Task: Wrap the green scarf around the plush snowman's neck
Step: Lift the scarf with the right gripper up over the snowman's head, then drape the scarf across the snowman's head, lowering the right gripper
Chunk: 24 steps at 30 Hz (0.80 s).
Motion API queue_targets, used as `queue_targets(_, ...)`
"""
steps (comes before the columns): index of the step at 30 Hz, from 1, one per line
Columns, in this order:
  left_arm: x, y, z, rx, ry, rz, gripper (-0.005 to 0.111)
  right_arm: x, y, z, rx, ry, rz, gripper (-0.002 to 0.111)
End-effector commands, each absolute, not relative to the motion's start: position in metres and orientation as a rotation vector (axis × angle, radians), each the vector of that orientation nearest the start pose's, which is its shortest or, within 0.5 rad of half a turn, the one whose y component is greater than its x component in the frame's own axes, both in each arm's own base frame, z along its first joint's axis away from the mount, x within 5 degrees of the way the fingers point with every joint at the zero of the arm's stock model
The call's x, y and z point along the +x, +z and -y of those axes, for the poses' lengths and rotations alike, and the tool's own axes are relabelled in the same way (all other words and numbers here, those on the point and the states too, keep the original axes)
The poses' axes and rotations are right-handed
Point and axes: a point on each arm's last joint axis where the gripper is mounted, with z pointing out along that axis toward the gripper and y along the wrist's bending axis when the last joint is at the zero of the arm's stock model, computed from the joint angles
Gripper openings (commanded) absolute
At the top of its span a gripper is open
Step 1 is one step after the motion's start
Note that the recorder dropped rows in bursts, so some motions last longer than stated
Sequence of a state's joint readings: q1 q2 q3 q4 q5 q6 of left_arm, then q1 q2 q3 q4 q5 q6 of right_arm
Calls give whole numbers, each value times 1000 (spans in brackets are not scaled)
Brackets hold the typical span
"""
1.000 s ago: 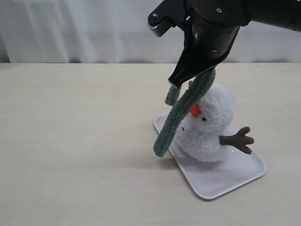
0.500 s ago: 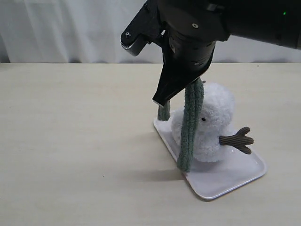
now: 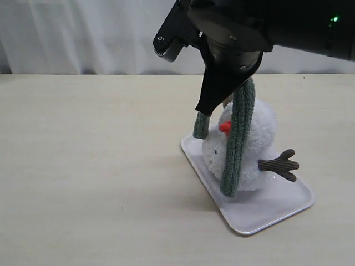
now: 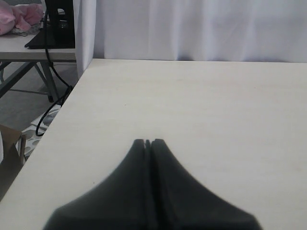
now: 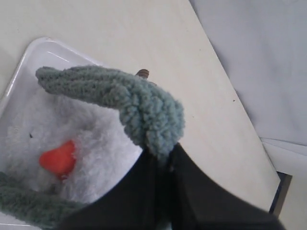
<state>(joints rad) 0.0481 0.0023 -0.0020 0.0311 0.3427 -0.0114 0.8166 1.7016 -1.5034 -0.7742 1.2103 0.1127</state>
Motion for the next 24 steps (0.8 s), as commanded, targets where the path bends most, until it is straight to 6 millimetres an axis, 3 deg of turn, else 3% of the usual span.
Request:
queue_targets(1, 54, 183, -3, -24, 61, -1816, 0, 287, 325, -203, -1042, -797, -2266, 4)
queue_targets(12, 54, 183, -3, -24, 61, -1816, 0, 312, 308, -152, -881, -887, -2412, 4)
queue_targets(17, 54, 183, -3, -24, 61, -1816, 0, 309, 300, -151, -970, -914, -2419, 4)
queue_targets(24, 54, 183, -3, -24, 61, -1816, 0, 301, 306, -160, -1024, -894, -2381, 4)
